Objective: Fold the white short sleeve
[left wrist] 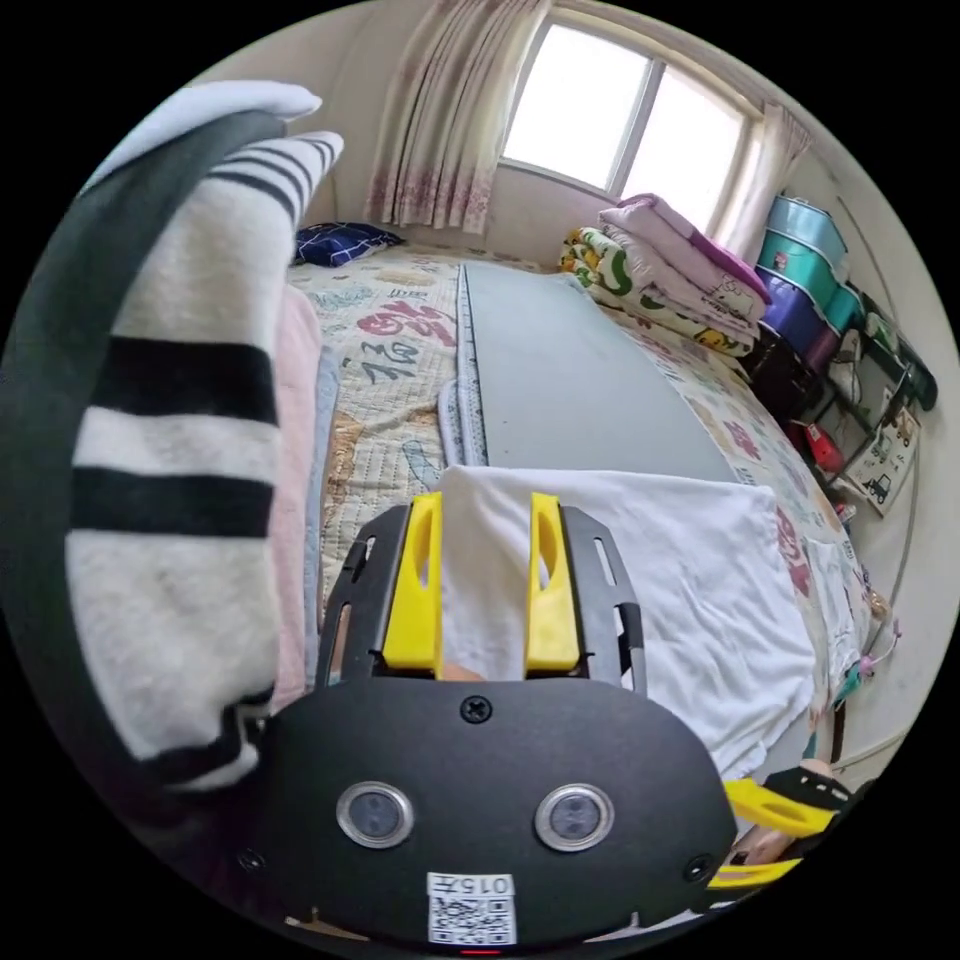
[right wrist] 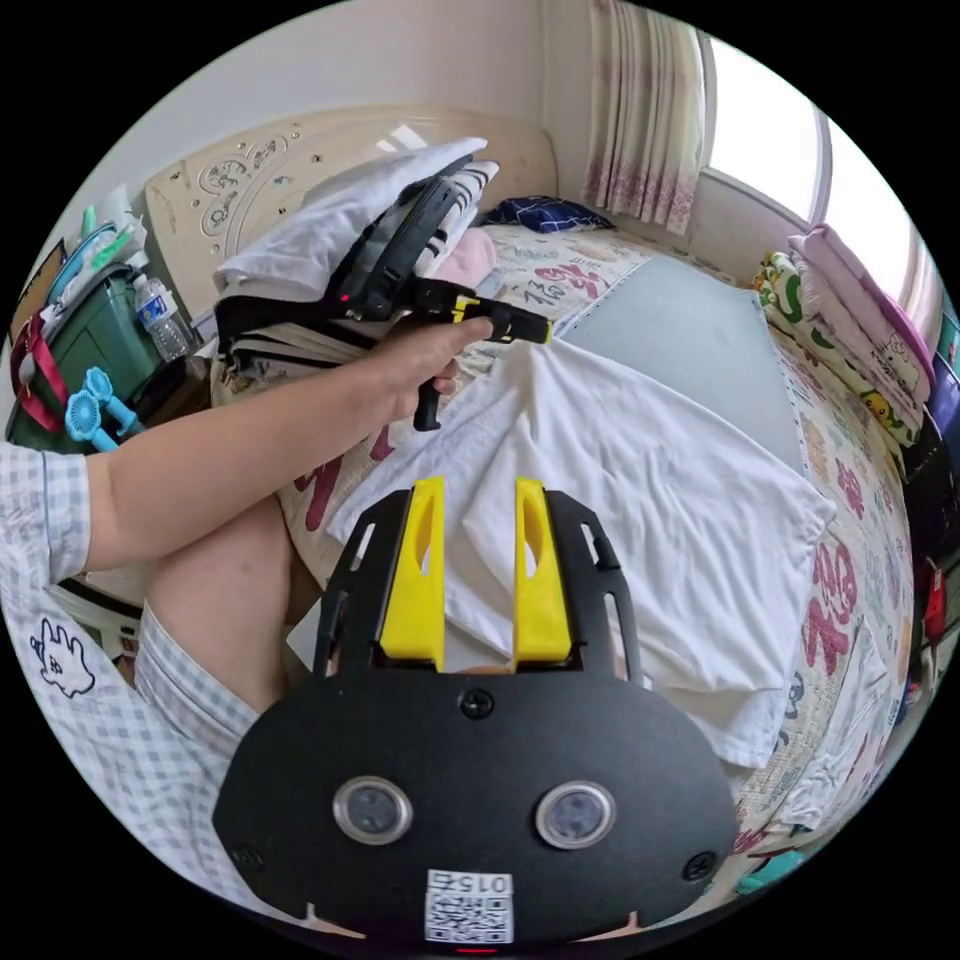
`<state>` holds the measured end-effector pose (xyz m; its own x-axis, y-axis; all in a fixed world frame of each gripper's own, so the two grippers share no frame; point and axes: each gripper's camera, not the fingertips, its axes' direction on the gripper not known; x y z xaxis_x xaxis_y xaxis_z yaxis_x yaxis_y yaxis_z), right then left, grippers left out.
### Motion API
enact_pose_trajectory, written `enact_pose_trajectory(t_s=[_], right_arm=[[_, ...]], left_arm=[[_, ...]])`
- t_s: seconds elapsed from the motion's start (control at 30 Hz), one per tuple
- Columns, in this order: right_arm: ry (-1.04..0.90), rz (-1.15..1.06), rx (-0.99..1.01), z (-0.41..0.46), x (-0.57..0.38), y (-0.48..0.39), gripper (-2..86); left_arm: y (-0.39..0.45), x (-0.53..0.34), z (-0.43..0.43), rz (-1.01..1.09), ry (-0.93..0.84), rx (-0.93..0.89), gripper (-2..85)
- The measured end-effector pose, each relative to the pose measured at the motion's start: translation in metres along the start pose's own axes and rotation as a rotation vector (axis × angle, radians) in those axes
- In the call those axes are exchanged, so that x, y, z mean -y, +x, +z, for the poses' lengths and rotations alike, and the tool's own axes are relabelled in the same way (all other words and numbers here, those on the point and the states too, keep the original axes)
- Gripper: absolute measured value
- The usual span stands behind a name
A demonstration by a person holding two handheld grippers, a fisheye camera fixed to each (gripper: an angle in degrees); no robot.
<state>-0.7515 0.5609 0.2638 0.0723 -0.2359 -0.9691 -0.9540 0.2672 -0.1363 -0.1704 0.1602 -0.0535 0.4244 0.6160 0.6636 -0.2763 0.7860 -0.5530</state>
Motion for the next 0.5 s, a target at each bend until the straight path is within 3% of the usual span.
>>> enact_pose_trajectory(t_s=[0.13, 0.27, 0.5], right_arm=[[-0.068, -0.007, -0.004, 0.03, 0.001, 0.019, 10.8], [-0.123, 0.035, -0.006, 0.045, 0.002, 0.048, 6.6], [-0.105, 0.007, -0.033, 0.017, 0.006, 0.084, 0.8]], left_arm=[[0.001, 0.018, 0.028, -0.016, -0.13, -0.028, 9.7], [0.011, 0.025, 0.025, 0.034, -0.106, -0.11, 4.3], [0.028, 0.04, 0.006, 0.033, -0.05, -0.094, 1.2]])
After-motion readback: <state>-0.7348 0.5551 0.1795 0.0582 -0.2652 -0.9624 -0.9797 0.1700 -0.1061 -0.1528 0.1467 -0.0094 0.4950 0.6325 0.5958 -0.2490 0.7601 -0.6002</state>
